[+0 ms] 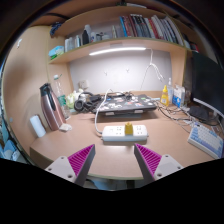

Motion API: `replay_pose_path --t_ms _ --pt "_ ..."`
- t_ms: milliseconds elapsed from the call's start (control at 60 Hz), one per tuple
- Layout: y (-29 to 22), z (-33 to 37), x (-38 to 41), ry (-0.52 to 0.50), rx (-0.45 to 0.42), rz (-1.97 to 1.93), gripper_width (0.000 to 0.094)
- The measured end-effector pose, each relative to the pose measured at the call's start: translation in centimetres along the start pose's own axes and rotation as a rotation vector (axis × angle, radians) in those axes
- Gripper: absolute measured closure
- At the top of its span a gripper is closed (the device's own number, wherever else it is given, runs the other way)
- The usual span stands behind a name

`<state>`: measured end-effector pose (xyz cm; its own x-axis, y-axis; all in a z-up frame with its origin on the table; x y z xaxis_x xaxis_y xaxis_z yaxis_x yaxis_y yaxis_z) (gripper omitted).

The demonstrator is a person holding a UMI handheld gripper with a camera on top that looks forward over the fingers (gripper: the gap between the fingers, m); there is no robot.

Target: Unplug charger

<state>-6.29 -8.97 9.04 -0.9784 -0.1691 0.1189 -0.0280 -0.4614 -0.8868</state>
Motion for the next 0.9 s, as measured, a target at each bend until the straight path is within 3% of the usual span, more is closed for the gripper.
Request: replay_pose_path --t_ms 300,700,833,867,883,900 --pt "-0.6 -3.7 -2.7 0.072 -0.027 0.084 0.0076" --pt "-2.7 -14.2 -4.8 0.055 -0.031 0.067 0.0159" --pt "-2.5 -15.5 -5.3 0.079 -0.028 0.069 0.0298" --pt "-2.2 -15.7 -5.5 0.091 -0.014 0.07 0.0429" --pt "-2.0 -15.8 -5.6 0.097 -0.006 0.071 0.0419" --pt "-1.8 -15.9 -5.9 0.108 0.0 0.072 0.0502"
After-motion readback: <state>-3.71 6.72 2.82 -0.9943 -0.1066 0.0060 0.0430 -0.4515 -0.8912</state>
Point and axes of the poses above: the point between the fingertips, and its own axes, seen from behind it with the camera up: x to the left, y down, z backward, against the way the camera looks, the point moved 1 cm from there along z, backward, against the way the camera looks
